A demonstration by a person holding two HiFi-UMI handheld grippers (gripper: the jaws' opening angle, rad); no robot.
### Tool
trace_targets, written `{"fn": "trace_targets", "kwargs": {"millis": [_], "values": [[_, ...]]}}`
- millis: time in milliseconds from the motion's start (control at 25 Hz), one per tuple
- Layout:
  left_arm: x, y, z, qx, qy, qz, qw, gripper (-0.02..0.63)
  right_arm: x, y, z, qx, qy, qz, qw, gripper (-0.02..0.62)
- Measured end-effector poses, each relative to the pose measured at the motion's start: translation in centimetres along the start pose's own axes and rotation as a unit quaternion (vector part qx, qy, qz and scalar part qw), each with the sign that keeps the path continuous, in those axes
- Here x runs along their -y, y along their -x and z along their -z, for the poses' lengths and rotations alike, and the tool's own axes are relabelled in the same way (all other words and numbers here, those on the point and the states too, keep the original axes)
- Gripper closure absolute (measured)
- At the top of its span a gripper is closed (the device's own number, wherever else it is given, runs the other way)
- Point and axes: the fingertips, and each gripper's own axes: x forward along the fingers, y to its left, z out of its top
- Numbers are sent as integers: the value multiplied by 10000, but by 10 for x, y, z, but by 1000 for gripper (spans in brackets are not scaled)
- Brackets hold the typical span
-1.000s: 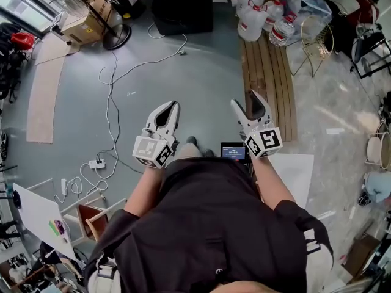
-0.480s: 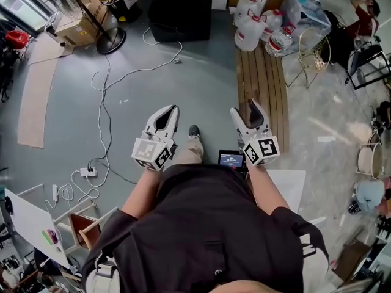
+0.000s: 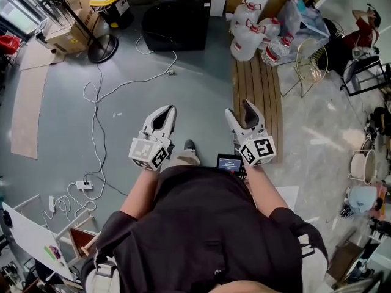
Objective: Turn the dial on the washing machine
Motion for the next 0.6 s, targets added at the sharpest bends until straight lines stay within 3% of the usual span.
{"fn": "trace_targets", "kwargs": {"millis": [320,600], "values": [[-73,-68,-26,24,124,90,9999,598,38,-89,-15,-60,-154,69,9998,324],[-111,-123,-32,-29,224,131,9997,599,69,-149,-16,-98,-377,55,9992,324]]}}
